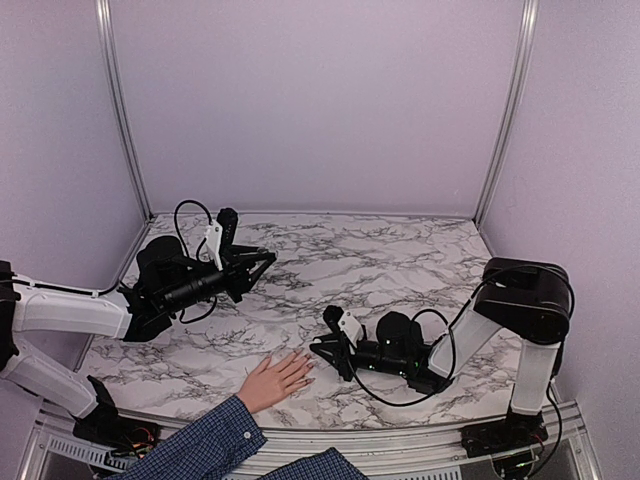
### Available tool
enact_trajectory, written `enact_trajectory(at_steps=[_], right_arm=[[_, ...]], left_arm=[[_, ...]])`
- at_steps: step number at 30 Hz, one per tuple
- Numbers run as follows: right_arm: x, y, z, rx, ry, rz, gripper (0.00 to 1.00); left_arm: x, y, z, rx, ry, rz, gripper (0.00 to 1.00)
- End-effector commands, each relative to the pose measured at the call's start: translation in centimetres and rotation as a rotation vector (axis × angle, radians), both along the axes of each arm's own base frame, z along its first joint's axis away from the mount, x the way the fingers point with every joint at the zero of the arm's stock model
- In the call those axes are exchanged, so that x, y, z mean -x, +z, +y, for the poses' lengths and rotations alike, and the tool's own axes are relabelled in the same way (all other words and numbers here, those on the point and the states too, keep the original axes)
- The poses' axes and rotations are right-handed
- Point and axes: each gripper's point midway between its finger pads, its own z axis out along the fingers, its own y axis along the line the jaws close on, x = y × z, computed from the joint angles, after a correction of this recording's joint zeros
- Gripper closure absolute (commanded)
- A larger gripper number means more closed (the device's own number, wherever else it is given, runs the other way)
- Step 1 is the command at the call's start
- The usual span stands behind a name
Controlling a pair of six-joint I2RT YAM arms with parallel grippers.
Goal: Paint the nails
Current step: Paint the hand on the nail.
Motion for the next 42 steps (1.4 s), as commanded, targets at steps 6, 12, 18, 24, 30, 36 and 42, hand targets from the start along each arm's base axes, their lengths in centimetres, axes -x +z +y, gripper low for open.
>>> enact_trajectory(at_steps=[6,12,18,24,30,36,42], right_arm=[[-0.9,-0.2,0.2,0.009,-0.047,0.012,1.00],[-1.5,-0.2,-0.2,0.014,-0.070,0.012,1.00],[-1.8,0.0,-0.5,0.012,-0.084,0.010,1.00],[-1.9,0.5,-0.7,0.003,-0.089,0.003,1.00],[-1.7,1.3,-0.9,-0.018,-0.082,-0.008,1.00],[-1.4,2.0,-0.9,-0.042,-0.068,-0.022,1.00],[-0.7,2.8,-0.9,-0.073,-0.037,-0.035,1.00]], left_arm=[[0.0,1.6,0.5,0.037,0.015,-0.048,1.00],[0.0,1.6,0.6,0.036,0.015,-0.048,1.00],[0.0,1.5,0.5,0.035,0.015,-0.047,1.00],[0.0,1.5,0.5,0.035,0.015,-0.047,1.00],[-0.1,1.5,0.5,0.034,0.013,-0.047,1.00],[-0.1,1.6,0.4,0.036,0.012,-0.048,1.00],[-0.1,1.5,0.5,0.035,0.012,-0.047,1.00]])
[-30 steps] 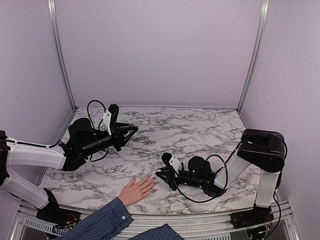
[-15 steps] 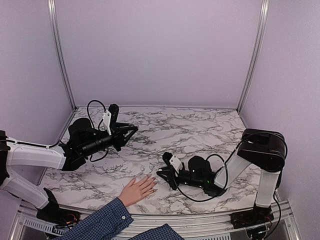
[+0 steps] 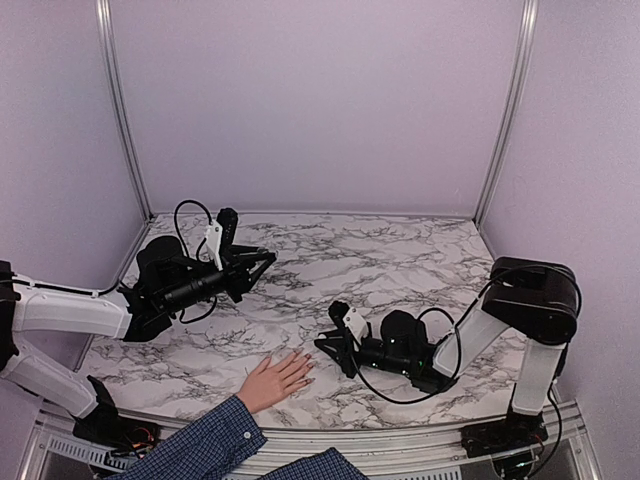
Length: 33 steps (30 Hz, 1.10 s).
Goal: Paint the nails
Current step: Paint the hand on the nail.
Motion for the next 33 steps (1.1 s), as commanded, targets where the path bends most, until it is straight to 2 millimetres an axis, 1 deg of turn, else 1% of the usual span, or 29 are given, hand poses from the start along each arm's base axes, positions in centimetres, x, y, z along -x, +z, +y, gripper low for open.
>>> enact_trajectory(at_steps=[1,5,10,18,33], right_arm=[[0.3,2.3,0.2,-0.073,0.030,-0.037,1.00],[1.0,2.6,0.5,-0.091,0.067,-0.039,1.00],[1.6,2.4,1.1,-0.098,0.107,-0.028,1.00],[1.4,1.6,1.7,-0.072,0.110,-0.010,1.00],[1.3,0.7,2.2,-0.047,0.111,0.007,1.00]], left_arm=[[-0.1,1.6,0.4,0.036,0.012,-0.049,1.00],[0.0,1.6,0.5,0.037,0.011,-0.049,1.00],[0.0,1.7,0.5,0.038,0.010,-0.050,1.00],[0.0,1.6,0.5,0.038,0.010,-0.048,1.00],[0.0,1.5,0.5,0.036,0.010,-0.047,1.00]])
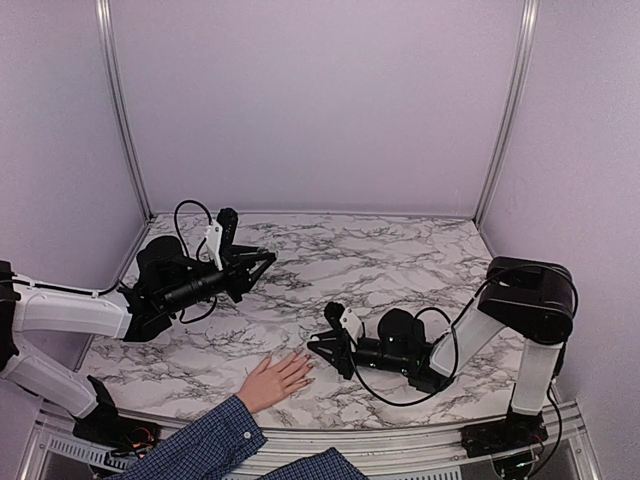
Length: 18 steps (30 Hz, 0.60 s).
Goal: Paint the nails
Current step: Paint the hand on the nail.
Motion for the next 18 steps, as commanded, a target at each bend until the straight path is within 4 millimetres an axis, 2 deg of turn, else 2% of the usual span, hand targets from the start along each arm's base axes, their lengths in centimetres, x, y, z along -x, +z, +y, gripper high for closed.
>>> enact_trajectory(at_steps=[1,18], right_arm=[[-0.08,-0.29,0.72,0.005,0.006,0.009,1.00],[0.00,-0.72,0.67,0.014,0.002,0.022,1.00]], left_arm=[[0.03,1.56,0.50,0.037,0.010,-0.047,1.00],[-0.08,1.38,0.48,0.033,0.013,-0.043,1.00]])
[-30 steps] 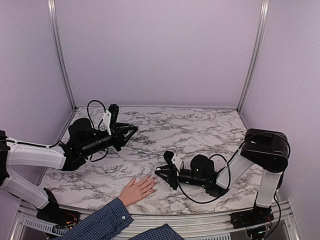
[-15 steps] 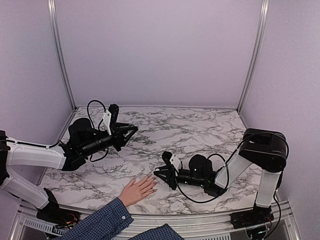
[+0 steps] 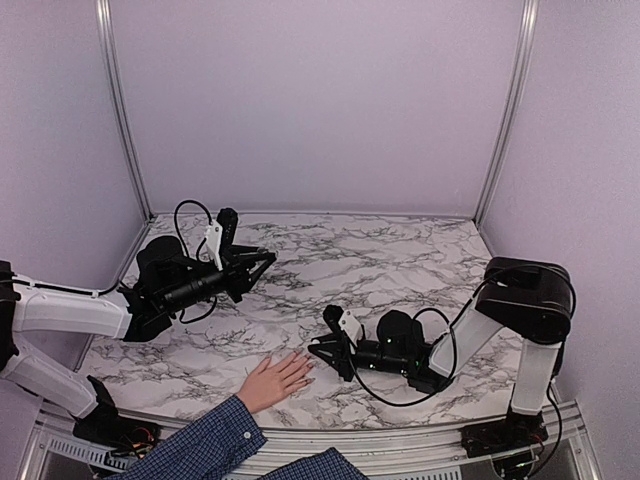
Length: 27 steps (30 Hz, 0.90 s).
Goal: Paint the nails
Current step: Paint the hand on the nail.
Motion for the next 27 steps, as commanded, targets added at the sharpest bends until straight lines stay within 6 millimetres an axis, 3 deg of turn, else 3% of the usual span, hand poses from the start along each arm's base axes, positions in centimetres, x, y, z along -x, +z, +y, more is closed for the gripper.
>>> enact_trajectory(at_steps=[1,27], right_arm=[[-0.18,0.28,0.75,-0.014,0.001,0.002,1.00],[0.37,0.46,1.10,-0.025,0.022,0.005,1.00]], left_arm=[[-0.05,1.39,0.48,0.034,0.013,-0.044,1.00],[-0.07,1.46,0.50,0.035,0.014,-0.045,1.00]])
